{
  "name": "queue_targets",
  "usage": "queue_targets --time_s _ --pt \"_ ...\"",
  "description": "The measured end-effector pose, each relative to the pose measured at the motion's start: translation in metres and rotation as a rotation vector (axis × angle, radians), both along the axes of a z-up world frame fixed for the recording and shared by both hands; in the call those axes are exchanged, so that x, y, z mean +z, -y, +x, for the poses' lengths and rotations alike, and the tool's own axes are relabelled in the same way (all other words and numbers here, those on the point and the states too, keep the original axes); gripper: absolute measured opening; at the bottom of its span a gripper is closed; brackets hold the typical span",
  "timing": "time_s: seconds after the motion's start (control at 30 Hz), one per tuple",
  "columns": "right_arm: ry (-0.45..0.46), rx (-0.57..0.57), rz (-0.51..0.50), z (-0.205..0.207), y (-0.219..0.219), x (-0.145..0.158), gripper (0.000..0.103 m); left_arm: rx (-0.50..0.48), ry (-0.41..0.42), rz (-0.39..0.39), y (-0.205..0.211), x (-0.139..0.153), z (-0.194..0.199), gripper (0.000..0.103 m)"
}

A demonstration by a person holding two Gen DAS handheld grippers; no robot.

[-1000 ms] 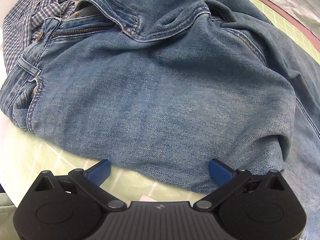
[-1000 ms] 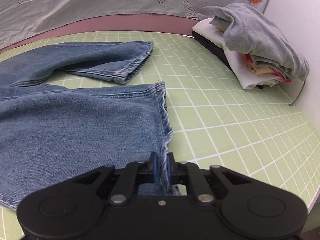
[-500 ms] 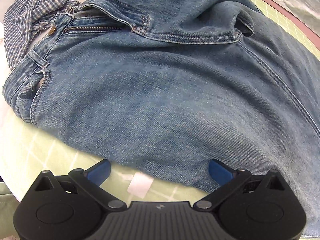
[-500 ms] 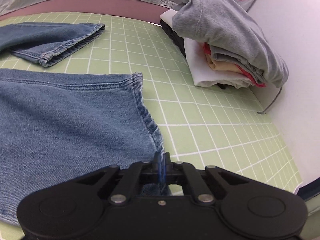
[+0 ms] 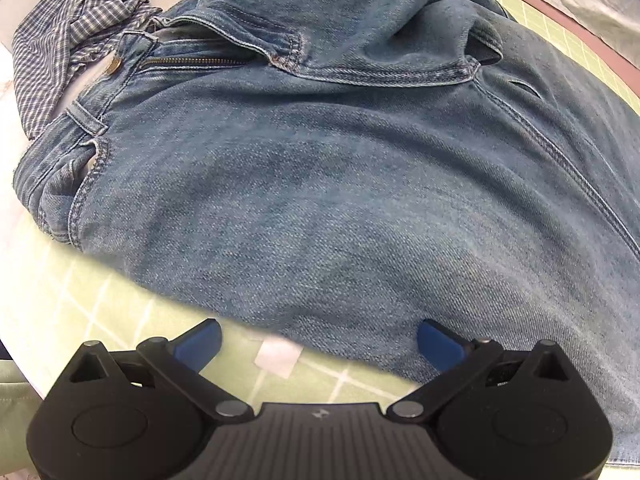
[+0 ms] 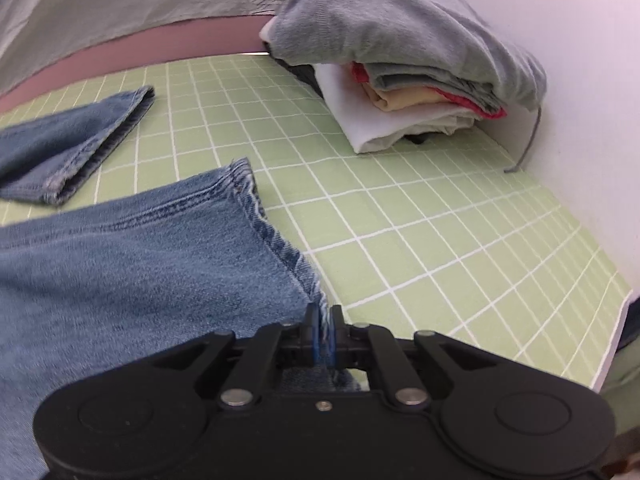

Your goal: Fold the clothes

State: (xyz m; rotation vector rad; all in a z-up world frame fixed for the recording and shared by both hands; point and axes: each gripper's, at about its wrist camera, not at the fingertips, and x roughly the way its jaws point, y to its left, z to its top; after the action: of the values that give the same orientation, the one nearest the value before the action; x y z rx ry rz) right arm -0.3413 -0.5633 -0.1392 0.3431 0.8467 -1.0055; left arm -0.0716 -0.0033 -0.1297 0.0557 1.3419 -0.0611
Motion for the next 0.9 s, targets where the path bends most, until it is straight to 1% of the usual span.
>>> queue_targets --time_s 0.03,0.07,0.1,0.17,0.2,0.27,0.37,0.47,0.5,0.6,0.67,0.73,0.83,0.87,0.9 --pt "0.054 -0.05 0.028 -0.006 0.002 0.003 0.035 0.004 0.013 0.005 -0.001 0.002 -0.004 0.103" --pt "0.11 -0.099 0.049 -0.014 0.0 0.005 0.051 0.005 0.027 0.008 -0.002 0.005 -0.007 0.103" --pt "0.166 -0.146 0.067 -0.021 -0.002 0.008 0.054 0.008 0.041 0.006 -0.005 0.008 -0.01 0.103" --pt "0.255 -0.21 0.102 -0.032 -0.012 0.012 0.055 0.047 0.069 -0.025 -0.015 0.016 -0.017 0.103" --pt "0.267 -0.225 0.105 -0.034 -0.019 0.012 0.06 0.072 0.08 -0.045 -0.02 0.019 -0.019 0.103" --pt "0.26 -0.233 0.096 -0.033 -0.029 0.012 0.065 0.117 0.092 -0.061 -0.019 0.021 -0.002 0.103" --pt "0.243 -0.226 0.08 -0.029 -0.042 0.012 0.065 0.184 0.111 -0.084 -0.017 0.024 0.025 0.102" --pt "0.207 -0.231 0.069 -0.022 -0.047 0.013 0.066 0.25 0.128 -0.107 -0.016 0.026 0.052 0.1" --pt "0.2 -0.245 0.065 -0.022 -0.049 0.014 0.068 0.264 0.127 -0.103 -0.018 0.022 0.059 0.098" --pt "0.21 -0.309 0.098 -0.026 -0.053 0.014 0.07 0.313 0.113 -0.109 -0.028 0.015 0.064 0.094" --pt "0.224 -0.349 0.141 -0.029 -0.054 0.012 0.07 0.312 0.101 -0.107 -0.028 0.013 0.066 0.092" --pt "0.234 -0.343 0.158 -0.028 -0.058 0.008 0.07 0.312 0.091 -0.105 -0.028 0.011 0.068 0.089" --pt "0.21 -0.298 0.169 -0.02 -0.063 0.004 0.065 0.298 0.106 -0.1 -0.026 0.012 0.069 0.077" --pt "0.199 -0.283 0.172 -0.017 -0.064 0.002 0.062 0.288 0.114 -0.099 -0.024 0.013 0.069 0.069" --pt "0.183 -0.268 0.176 -0.015 -0.066 0.0 0.055 0.279 0.12 -0.102 -0.023 0.013 0.069 0.058"
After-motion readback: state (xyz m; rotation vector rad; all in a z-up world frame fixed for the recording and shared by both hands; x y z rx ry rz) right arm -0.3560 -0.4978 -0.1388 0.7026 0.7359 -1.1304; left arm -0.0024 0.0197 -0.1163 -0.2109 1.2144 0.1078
